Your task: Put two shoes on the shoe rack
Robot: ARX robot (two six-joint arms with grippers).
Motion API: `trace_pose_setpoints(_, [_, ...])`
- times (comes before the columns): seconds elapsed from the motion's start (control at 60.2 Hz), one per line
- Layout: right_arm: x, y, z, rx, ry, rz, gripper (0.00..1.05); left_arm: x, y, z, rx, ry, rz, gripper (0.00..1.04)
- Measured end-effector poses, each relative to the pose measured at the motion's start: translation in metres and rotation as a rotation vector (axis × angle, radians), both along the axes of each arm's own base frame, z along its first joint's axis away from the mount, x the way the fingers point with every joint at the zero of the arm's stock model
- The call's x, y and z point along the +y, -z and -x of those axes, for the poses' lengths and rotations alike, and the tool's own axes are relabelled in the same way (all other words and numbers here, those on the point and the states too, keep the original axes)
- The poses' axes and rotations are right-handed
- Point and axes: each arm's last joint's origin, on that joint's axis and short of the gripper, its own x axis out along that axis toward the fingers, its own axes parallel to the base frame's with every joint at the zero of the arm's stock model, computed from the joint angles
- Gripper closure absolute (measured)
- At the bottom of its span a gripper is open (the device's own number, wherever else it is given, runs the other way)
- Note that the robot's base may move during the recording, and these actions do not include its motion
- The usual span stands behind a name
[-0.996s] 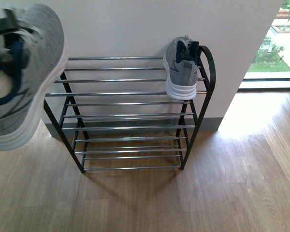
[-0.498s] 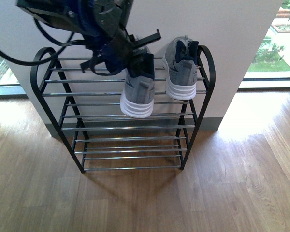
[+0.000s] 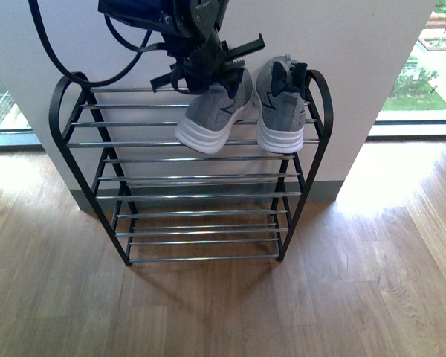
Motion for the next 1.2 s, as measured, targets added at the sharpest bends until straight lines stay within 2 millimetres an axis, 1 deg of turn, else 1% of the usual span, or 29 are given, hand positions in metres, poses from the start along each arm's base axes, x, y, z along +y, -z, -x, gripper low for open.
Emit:
trace_pose_setpoints(0.033, [0.000,0.000,0.000,0.000,0.000,0.000,0.09,0.000,0.003,0.003,0.003,0.003,0.000,0.78])
trace_pose_setpoints(0.183, [0.000,0.000,0.000,0.000,0.000,0.000,0.09,0.002,0.007,0.013,0.020,-0.006,0.005,0.55])
trace_pose_setpoints(0.249, [0.000,0.000,0.000,0.000,0.000,0.000,0.09,0.004,0.005,0.017,0.026,-0.023,0.010,0.44])
trace_pose_setpoints(0.282, [0.000,0.000,0.000,0.000,0.000,0.000,0.09,0.006,0.004,0.020,0.025,-0.033,0.016,0.37])
trace_pose_setpoints(0.365, [0.000,0.000,0.000,0.000,0.000,0.000,0.09,0.009,0.000,0.026,0.020,-0.050,0.026,0.24])
trace_pose_setpoints(0.448, [0.000,0.000,0.000,0.000,0.000,0.000,0.09,0.014,-0.007,0.034,0.005,-0.061,0.051,0.10])
trace_pose_setpoints(0.482, [0.000,0.000,0.000,0.000,0.000,0.000,0.09,0.015,-0.011,0.037,-0.005,-0.064,0.054,0.08])
trace_pose_setpoints(0.548, [0.000,0.000,0.000,0.000,0.000,0.000,0.09,0.019,-0.021,0.046,-0.025,-0.074,0.071,0.10])
trace_pose_setpoints(0.664, [0.000,0.000,0.000,0.000,0.000,0.000,0.09,0.030,-0.043,0.062,-0.067,-0.109,0.071,0.09])
trace_pose_setpoints(0.681, [0.000,0.000,0.000,0.000,0.000,0.000,0.09,0.034,-0.048,0.067,-0.077,-0.119,0.069,0.09])
trace_pose_setpoints(0.697, [0.000,0.000,0.000,0.000,0.000,0.000,0.09,0.035,-0.049,0.067,-0.079,-0.125,0.066,0.09])
trace_pose_setpoints(0.747, [0.000,0.000,0.000,0.000,0.000,0.000,0.09,0.045,-0.057,0.078,-0.096,-0.153,0.063,0.09])
trace_pose_setpoints(0.814, [0.000,0.000,0.000,0.000,0.000,0.000,0.09,0.056,-0.063,0.090,-0.120,-0.188,0.045,0.09])
trace_pose_setpoints(0.88, [0.000,0.000,0.000,0.000,0.000,0.000,0.09,0.070,-0.069,0.106,-0.148,-0.214,0.027,0.09])
trace_pose_setpoints(0.98, [0.000,0.000,0.000,0.000,0.000,0.000,0.09,0.094,-0.081,0.135,-0.209,-0.268,-0.054,0.09])
trace_pose_setpoints(1.03, [0.000,0.000,0.000,0.000,0.000,0.000,0.09,0.110,-0.088,0.155,-0.239,-0.291,-0.087,0.09])
trace_pose_setpoints(1.046, [0.000,0.000,0.000,0.000,0.000,0.000,0.09,0.113,-0.089,0.159,-0.243,-0.297,-0.093,0.09])
trace_pose_setpoints(1.096, [0.000,0.000,0.000,0.000,0.000,0.000,0.09,0.130,-0.095,0.180,-0.264,-0.321,-0.123,0.09])
trace_pose_setpoints(1.146, [0.000,0.000,0.000,0.000,0.000,0.000,0.09,0.140,-0.098,0.195,-0.271,-0.340,-0.146,0.09])
trace_pose_setpoints(1.196, [0.000,0.000,0.000,0.000,0.000,0.000,0.09,0.154,-0.100,0.218,-0.274,-0.373,-0.181,0.09])
